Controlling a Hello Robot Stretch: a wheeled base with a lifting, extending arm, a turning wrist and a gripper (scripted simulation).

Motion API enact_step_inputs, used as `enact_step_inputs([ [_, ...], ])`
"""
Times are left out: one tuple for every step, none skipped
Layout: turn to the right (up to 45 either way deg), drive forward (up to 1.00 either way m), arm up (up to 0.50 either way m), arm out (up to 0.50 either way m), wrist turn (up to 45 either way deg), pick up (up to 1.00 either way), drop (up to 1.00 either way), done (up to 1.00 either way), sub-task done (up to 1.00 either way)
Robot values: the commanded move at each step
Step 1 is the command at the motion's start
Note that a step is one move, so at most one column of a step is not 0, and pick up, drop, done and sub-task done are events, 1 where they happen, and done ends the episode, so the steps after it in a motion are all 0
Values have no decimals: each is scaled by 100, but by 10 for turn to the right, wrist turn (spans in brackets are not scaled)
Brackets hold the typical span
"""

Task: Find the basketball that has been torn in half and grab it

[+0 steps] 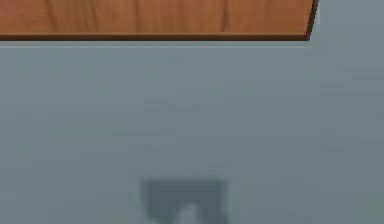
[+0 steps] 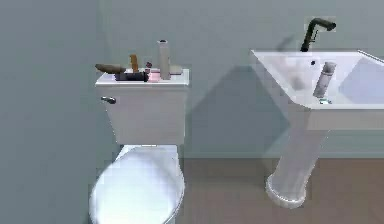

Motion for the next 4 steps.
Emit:
enact_step_inputs([
  [-450,0,0,0,0,0,0,0,0],
  [-450,0,0,0,0,0,0,0,0],
  [-450,0,0,0,0,0,0,0,0],
  [-390,0,0,0,0,0,0,0,0],
])
